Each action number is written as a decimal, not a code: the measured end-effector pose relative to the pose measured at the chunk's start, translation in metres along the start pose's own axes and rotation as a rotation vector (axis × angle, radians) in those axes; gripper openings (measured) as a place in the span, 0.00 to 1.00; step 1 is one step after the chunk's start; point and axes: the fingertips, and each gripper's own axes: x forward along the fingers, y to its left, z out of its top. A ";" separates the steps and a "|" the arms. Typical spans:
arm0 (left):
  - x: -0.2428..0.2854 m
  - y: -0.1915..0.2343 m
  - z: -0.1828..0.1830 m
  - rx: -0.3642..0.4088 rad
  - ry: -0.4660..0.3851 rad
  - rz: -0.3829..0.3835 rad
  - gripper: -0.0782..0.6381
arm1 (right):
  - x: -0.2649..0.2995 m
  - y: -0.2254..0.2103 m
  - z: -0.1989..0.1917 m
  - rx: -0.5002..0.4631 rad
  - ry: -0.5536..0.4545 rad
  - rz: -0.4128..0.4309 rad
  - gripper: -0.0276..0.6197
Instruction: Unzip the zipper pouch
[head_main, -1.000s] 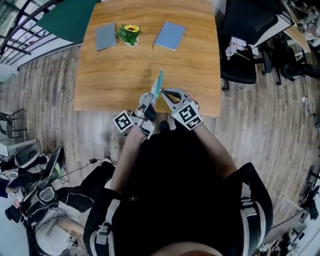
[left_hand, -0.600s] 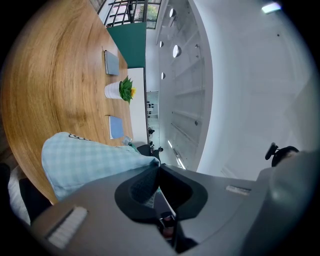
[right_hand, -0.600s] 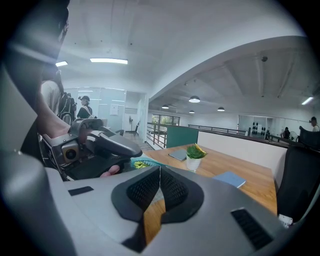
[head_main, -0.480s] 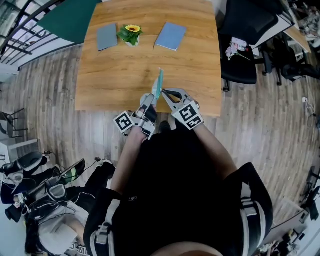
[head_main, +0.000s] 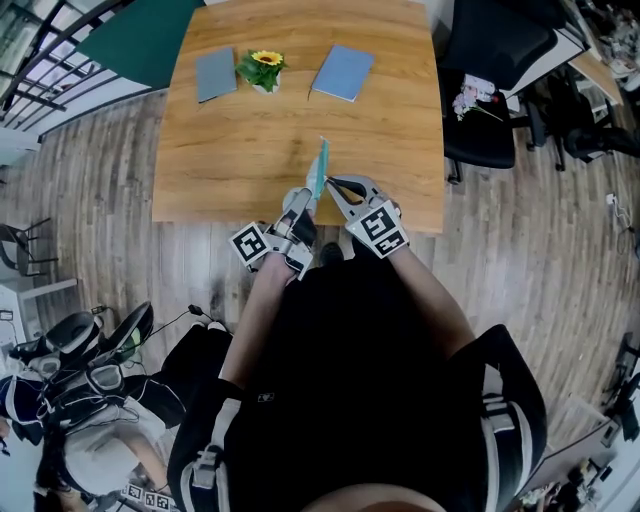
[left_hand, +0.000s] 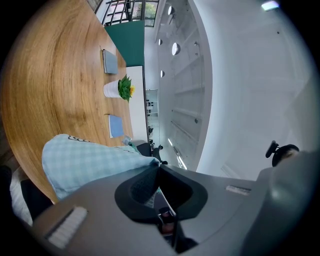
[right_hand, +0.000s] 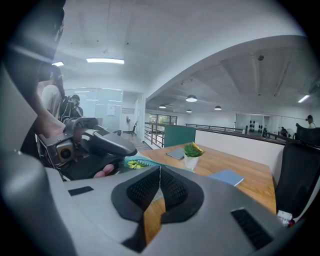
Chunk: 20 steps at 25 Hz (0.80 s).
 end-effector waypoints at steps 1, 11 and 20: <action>0.000 0.000 0.000 0.002 0.001 0.000 0.11 | 0.000 0.000 0.000 0.001 -0.001 -0.001 0.05; 0.001 0.000 -0.006 0.003 0.018 -0.004 0.11 | -0.004 -0.001 -0.004 -0.004 0.007 -0.012 0.05; 0.000 0.000 -0.007 0.000 0.025 0.000 0.11 | -0.002 -0.005 -0.007 0.000 0.020 -0.021 0.05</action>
